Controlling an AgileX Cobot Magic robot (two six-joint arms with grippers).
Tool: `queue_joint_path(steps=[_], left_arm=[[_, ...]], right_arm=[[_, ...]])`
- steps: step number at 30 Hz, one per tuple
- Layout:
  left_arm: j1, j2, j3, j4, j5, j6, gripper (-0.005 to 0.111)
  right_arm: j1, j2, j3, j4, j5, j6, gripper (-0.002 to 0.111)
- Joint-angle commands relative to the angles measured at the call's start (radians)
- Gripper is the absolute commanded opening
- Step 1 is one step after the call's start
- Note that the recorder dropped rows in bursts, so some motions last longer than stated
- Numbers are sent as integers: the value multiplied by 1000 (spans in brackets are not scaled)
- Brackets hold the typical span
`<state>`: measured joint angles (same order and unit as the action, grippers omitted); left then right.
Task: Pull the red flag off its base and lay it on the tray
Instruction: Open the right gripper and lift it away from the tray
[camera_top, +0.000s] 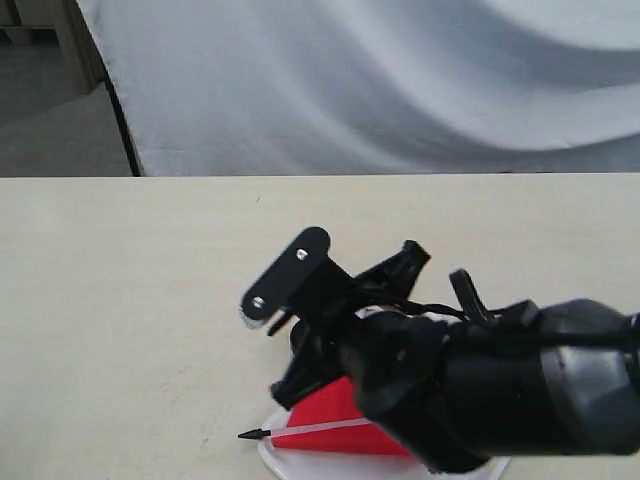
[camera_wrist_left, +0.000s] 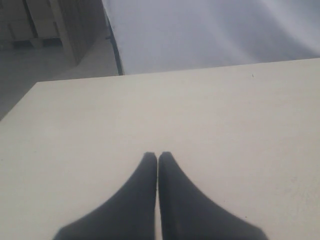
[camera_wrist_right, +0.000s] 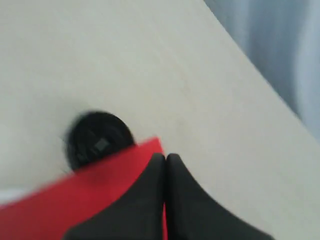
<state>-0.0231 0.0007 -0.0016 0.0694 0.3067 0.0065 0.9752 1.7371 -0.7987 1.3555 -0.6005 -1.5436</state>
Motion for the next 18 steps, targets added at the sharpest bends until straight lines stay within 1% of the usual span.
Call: queue_joint_path(steps=[1,3,4,5,6,7,8,9,10,11,12,14,15,16,17,18], left_arm=[[2,-1,2,5,-6,-7,1],[2,-1,2,5,-6,-7,1],[2,-1,2,5,-6,-7,1],[2,-1,2,5,-6,-7,1],[2,-1,2,5,-6,-7,1],[2,-1,2,5,-6,-7,1],[2,-1,2,5,-6,-7,1],[2,-1,2,5,-6,-7,1],[2,-1,2,5,-6,-7,1],[2,-1,2,5,-6,-7,1],[2,-1,2,5,-6,-7,1],[2,-1,2,5,-6,-7,1],[2,-1,2,5,-6,-7,1],[2,-1,2,5,-6,-7,1],[2,-1,2,5,-6,-7,1],[2,-1,2,5,-6,-7,1]], right_arm=[[-55,0,-134,-18,395,156,0],[-100,6,-194,-18,662,179,0],[-122,11,-215,-18,766,186,0],[-160,13,-249,-42,977,198,0],[-172,13,-260,-80,1044,226,0],[-204,0,-284,-295,1101,440,0],[-216,-8,-296,-429,1117,610,0],[-244,-20,-318,-824,1171,958,0],[-256,-30,-331,-1022,1233,1190,0],[-283,-47,-342,-1344,1351,1476,0],[-301,-60,-344,-1456,1411,1583,0],[-346,-93,-333,-1578,1498,1687,0],[-409,-142,-310,-1597,1522,1717,0],[-451,-184,-289,-1582,1519,1717,0],[-530,-248,-258,-1553,1490,1722,0],[-584,-303,-233,-1542,1470,1733,0]])
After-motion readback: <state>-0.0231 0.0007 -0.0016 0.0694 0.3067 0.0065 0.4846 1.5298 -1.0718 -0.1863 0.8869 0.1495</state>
